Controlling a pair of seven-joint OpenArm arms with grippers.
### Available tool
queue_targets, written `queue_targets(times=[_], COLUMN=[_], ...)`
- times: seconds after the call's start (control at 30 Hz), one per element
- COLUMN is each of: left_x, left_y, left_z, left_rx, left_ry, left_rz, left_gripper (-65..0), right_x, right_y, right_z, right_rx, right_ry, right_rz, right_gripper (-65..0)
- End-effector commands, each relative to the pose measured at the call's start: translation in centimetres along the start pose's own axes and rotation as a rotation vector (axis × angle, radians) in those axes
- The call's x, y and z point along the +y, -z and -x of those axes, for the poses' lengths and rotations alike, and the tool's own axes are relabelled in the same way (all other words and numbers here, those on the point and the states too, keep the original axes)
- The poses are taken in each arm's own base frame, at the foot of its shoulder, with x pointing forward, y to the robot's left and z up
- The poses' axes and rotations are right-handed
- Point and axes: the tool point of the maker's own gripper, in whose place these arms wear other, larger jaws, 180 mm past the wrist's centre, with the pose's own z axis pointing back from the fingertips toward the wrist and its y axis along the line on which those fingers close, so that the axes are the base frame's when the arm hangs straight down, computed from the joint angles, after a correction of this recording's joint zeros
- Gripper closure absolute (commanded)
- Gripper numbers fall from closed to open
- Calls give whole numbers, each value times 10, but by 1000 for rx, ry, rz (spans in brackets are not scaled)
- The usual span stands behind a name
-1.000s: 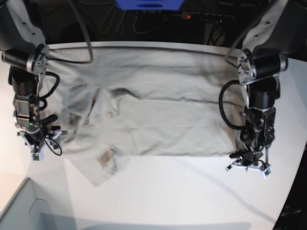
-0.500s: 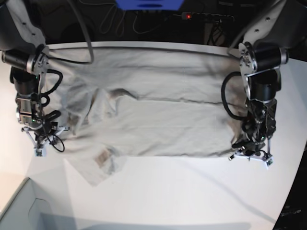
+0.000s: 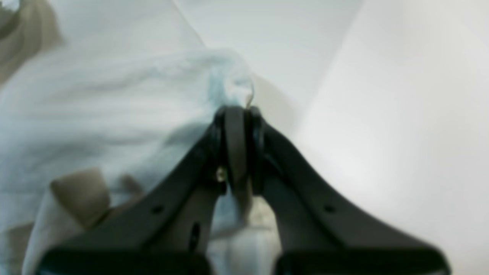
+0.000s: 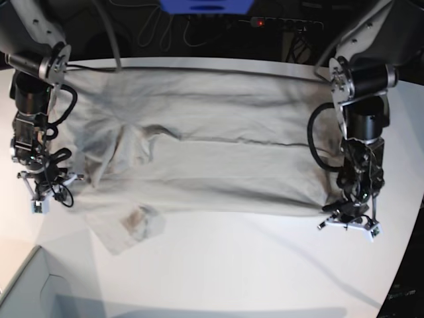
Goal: Layout the t-shirt on the table in an organized manner, then fold the t-shirt properly
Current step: 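Grasp the shirt's side edges with both grippers, then fold the held side edges with both grippers over the shirt body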
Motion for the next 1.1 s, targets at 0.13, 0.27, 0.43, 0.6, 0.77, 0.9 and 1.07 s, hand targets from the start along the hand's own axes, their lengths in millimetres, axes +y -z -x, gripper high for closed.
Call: queue_targets(times=[0.13, 0.27, 0.43, 0.6, 0.77, 0.9, 1.07], left_x=[-11, -16, -24, -3, 23, 39, 57], left_y=[-8, -20, -38, -54, -74, -86, -97], left_z=[-29, -31, -27, -17, -5, 4, 24], left_rx=[-101, -134, -106, -79, -73, -60, -20], left_ry=[5, 15, -68, -170, -228, -253, -288], left_rz=[31, 52, 115, 147, 154, 155, 145], left_gripper=[-1, -1, -1, -1, -1, -1, -1], right_x=[-3, -6, -8, -10, -9, -7, -21], right_y=[-10, -20, -35, -48, -74, -90, -110], right_z=[-19, -19, -19, -12, -6, 4, 21], right_rx=[-83, -114, -159, -175, -215, -220, -218], right_ry=[-30, -19, 12, 23, 41, 50, 92], right_rz=[7, 14, 17, 18, 11, 4, 39], right_gripper=[0, 0, 0, 0, 0, 0, 0])
